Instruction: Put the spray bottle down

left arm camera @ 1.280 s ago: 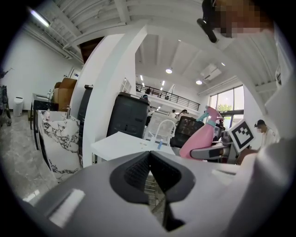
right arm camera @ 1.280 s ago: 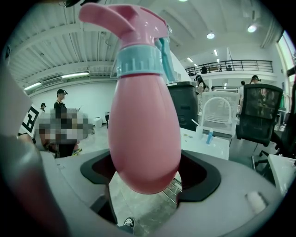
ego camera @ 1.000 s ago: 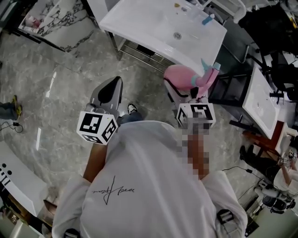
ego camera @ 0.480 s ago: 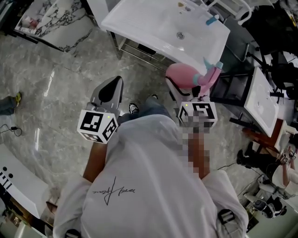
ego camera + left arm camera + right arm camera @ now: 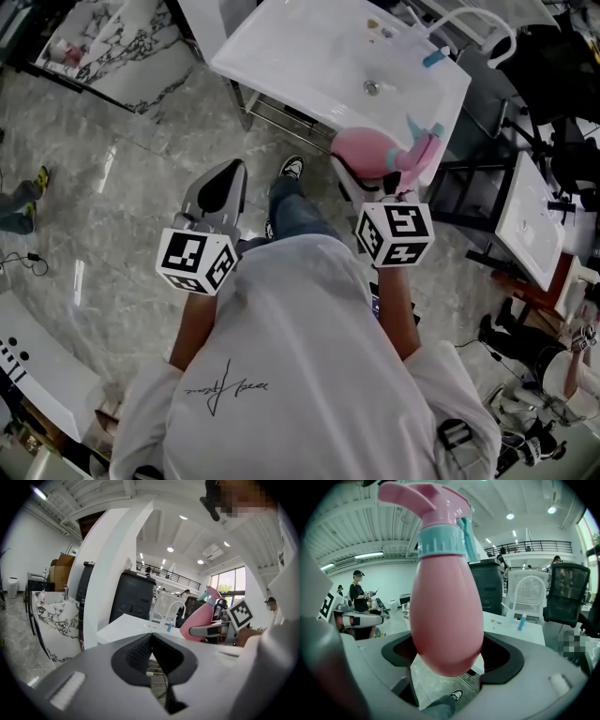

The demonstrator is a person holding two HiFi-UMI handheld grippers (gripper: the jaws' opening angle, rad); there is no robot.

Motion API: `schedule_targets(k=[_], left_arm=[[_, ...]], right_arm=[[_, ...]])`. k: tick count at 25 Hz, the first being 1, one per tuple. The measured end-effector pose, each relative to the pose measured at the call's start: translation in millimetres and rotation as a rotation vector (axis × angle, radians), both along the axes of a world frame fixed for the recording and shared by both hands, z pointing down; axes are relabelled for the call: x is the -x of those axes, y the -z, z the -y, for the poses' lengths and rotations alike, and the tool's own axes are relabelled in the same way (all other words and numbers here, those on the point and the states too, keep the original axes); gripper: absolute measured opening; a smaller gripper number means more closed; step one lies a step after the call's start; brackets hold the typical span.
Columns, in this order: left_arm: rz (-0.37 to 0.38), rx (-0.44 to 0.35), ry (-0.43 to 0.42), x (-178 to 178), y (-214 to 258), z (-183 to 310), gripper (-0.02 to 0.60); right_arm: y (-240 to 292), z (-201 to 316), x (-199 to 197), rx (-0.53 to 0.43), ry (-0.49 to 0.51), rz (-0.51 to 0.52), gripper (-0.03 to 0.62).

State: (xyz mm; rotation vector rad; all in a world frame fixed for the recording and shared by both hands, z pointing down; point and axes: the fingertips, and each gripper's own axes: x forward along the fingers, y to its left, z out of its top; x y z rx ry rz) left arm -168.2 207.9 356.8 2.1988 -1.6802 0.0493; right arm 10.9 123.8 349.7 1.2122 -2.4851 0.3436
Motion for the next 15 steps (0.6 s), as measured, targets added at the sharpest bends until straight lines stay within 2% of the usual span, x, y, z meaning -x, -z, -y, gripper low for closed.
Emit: schedule_targets(k=[15], left_arm=[[0.005, -0.024, -0.043, 21, 17, 120, 0.028]], right_arm=[[4, 117, 8, 0.010, -0.054, 0.022, 0.399]])
